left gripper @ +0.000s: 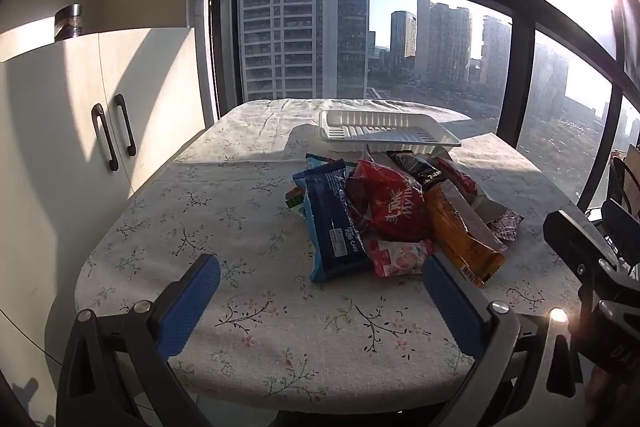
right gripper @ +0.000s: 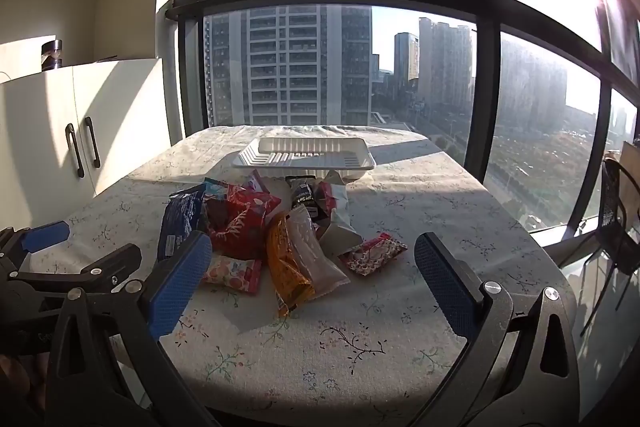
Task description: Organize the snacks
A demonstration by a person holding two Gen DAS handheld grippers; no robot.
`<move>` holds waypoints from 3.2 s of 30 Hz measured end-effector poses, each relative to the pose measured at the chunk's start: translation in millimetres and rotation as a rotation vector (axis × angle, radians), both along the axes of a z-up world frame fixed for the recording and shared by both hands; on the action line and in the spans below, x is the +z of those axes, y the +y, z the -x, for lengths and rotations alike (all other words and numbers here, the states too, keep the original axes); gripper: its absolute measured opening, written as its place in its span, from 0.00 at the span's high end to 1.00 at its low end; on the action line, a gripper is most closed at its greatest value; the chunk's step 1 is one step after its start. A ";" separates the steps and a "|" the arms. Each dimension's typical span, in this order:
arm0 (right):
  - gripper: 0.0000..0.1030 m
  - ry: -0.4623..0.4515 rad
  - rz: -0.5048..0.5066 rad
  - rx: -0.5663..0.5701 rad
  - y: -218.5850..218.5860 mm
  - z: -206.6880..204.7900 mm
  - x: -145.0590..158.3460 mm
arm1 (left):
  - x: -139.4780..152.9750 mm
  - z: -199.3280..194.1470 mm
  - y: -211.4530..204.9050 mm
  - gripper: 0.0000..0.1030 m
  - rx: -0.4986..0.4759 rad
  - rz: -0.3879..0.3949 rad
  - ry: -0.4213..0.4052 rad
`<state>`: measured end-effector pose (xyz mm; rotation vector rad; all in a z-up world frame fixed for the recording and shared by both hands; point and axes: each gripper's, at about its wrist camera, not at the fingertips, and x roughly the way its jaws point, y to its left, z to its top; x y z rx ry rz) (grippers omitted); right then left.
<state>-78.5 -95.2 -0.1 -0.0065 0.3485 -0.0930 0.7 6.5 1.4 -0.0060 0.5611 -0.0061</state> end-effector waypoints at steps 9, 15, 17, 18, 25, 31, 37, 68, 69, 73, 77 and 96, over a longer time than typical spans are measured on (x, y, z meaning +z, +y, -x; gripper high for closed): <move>0.00 0.014 0.002 0.002 0.4 -3.0 -3.5 | -0.4 0.3 1.2 0.00 0.000 -0.002 -0.001; 0.00 0.023 0.005 0.004 1.0 -5.0 -4.7 | -1.1 0.1 4.7 0.00 0.004 -0.001 0.000; 0.00 0.025 0.006 0.004 1.1 -5.8 -5.1 | -1.1 0.1 5.5 0.00 0.004 -0.003 -0.002; 0.00 0.027 0.006 0.004 1.1 -6.0 -5.2 | -1.1 1.0 5.6 0.00 0.005 -0.005 -0.003; 0.00 0.031 0.007 0.003 2.3 -6.5 -5.5 | -1.0 1.3 6.8 0.00 0.005 -0.007 -0.005; 0.00 0.039 -0.001 -0.005 1.1 -8.3 -7.1 | -0.8 1.2 5.9 0.00 0.005 -0.007 -0.004; 0.00 0.045 0.000 -0.007 1.8 -10.5 -7.9 | -0.2 1.0 8.0 0.00 0.008 -0.009 -0.008; 0.00 0.055 -0.008 -0.009 1.0 -13.0 -11.1 | -0.9 1.3 8.3 0.00 0.012 -0.013 -0.009; 0.00 0.055 -0.008 -0.009 1.0 -13.0 -11.1 | -0.9 1.3 8.1 0.00 0.011 -0.013 -0.009; 0.00 0.055 -0.008 -0.009 1.0 -13.0 -11.1 | -0.9 1.1 8.7 0.00 0.012 -0.013 -0.009; 0.00 0.055 -0.008 -0.009 1.0 -13.0 -11.1 | -0.9 1.3 8.3 0.00 0.012 -0.013 -0.009; 0.00 0.057 -0.008 -0.008 2.5 -12.6 -12.1 | -1.3 1.7 8.9 0.00 0.009 -0.010 -0.008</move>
